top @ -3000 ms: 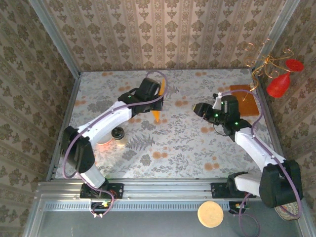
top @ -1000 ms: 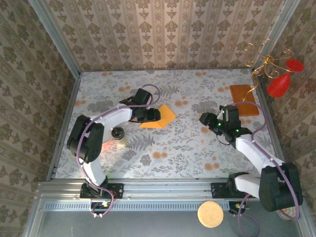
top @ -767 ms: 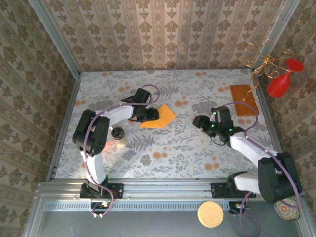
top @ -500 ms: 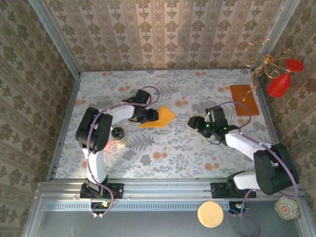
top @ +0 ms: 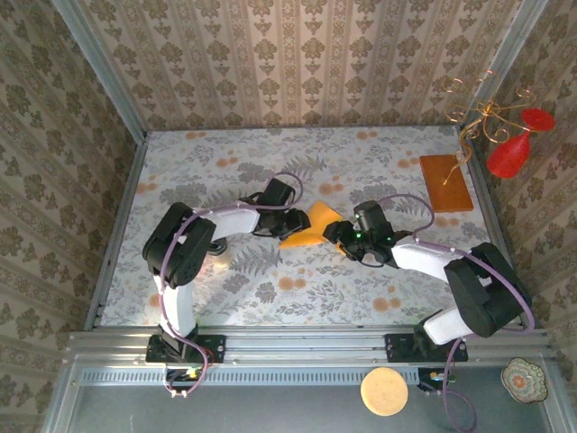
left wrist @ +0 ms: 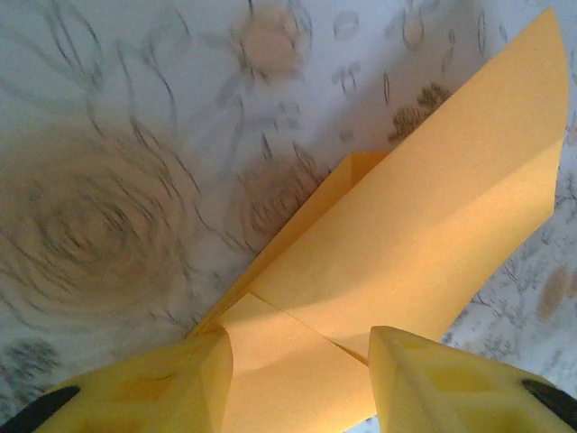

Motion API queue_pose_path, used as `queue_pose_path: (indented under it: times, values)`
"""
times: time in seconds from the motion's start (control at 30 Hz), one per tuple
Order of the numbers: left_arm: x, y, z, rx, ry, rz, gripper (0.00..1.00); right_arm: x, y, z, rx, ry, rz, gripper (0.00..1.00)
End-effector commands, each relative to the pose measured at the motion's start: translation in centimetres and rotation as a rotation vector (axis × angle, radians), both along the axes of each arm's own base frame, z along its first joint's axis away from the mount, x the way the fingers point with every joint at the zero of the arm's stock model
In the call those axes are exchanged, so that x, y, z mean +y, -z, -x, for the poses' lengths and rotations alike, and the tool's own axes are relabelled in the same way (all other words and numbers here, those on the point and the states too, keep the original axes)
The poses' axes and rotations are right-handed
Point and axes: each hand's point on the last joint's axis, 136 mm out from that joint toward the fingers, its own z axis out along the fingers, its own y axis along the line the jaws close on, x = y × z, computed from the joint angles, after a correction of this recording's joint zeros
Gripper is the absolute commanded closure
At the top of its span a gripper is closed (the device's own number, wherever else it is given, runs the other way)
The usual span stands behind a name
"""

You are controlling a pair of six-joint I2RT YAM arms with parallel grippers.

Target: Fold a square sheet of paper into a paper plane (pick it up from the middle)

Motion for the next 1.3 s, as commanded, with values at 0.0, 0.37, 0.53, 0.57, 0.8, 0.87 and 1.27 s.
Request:
queue_pose_path:
  times: [0.0, 0.37, 0.53, 0.57, 0.8, 0.87, 1.27]
  values:
    - [1.0, 1.9, 2.0, 0.132, -0.108, -0.014, 0.53, 0.3, 1.0, -0.1, 0.042, 0.072, -0.004, 0.45]
    - [1.4, 3.0, 2.5, 0.172, -0.138, -0.024, 0.54, 1.5, 2.7, -1.5, 0.033, 0.066, 0.017, 0.64]
    - [1.5, 3.1, 2.5, 0.179, -0.14, -0.021, 0.54, 1.1, 3.1, -2.2, 0.024, 0.085, 0.058, 0.69]
    - [1.5, 3.1, 2.5, 0.18, -0.14, -0.02, 0.54, 1.0, 3.3, -2.3, 0.025, 0.089, 0.066, 0.69]
    - [1.5, 3.1, 2.6, 0.181, -0.141, -0.016, 0.55, 1.2, 3.4, -3.4, 0.001, 0.096, 0.058, 0.72]
    - [1.6, 3.1, 2.6, 0.182, -0.142, -0.016, 0.55, 1.4, 3.0, -3.9, -0.031, 0.093, 0.041, 0.73]
    - [1.6, 3.0, 2.5, 0.18, -0.144, -0.013, 0.55, 0.9, 1.7, -4.4, -0.104, 0.123, 0.02, 0.77]
